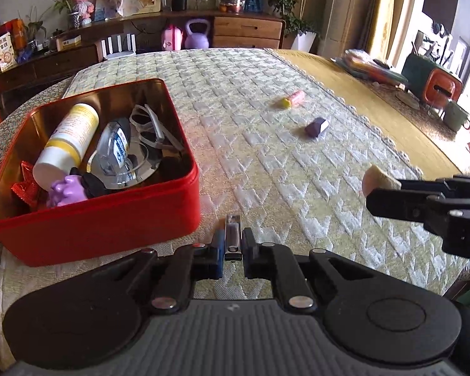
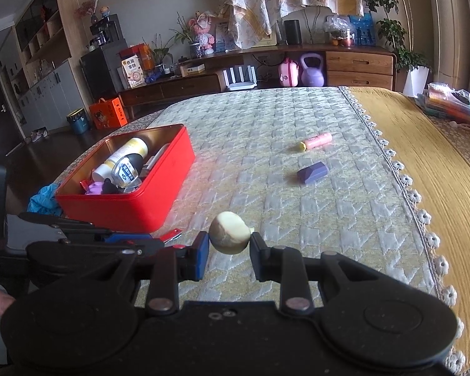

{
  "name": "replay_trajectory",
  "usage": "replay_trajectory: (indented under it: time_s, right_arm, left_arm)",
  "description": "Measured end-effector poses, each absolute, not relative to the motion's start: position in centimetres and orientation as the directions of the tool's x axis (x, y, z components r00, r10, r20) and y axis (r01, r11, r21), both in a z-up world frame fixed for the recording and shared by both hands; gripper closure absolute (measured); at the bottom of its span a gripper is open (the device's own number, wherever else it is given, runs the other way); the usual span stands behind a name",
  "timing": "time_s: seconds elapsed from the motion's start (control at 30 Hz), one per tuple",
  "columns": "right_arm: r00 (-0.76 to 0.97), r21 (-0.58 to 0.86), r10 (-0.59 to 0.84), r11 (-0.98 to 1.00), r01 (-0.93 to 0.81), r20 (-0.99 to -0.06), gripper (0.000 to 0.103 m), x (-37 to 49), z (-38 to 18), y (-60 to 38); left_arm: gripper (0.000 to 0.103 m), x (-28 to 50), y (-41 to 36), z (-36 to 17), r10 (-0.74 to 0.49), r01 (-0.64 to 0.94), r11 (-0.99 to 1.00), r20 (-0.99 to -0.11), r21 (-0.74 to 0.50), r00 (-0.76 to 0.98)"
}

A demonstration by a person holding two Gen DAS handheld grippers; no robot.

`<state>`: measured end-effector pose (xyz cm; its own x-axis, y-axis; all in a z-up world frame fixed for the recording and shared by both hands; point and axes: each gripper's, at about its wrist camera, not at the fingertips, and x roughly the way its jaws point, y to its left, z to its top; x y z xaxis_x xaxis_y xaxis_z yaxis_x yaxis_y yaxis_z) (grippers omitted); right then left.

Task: Organize rigid objects
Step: 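Carry the nail clipper and egg-shaped item over the red tin box with both tools, then lower the clipper into the box and open the left tool while the right tool releases the egg item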

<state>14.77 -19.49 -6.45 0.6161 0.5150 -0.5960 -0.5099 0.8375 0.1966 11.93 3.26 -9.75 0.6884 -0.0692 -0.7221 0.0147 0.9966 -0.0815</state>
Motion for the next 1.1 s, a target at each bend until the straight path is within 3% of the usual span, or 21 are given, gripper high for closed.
replay_trajectory:
  time_s: [0.6,1.1]
  right_arm:
    - [0.602,0.149,0.548,0.798,-0.583,-0.581,0.076,15.2,-3.6,-16.6]
    - [0.56,0.079,0.606,0.715,-0.695,-0.565,0.076,18.2,-1.4,-9.7]
  left_arm:
    - [0.092,12.6,8.0,-3.6,-0.155,-0.025,0.967,-0.658,-0.255,0.737]
    - [0.092,14.1,14.4,0.5,-0.055,-0.118,0.958,-0.568,-0.263,0.822]
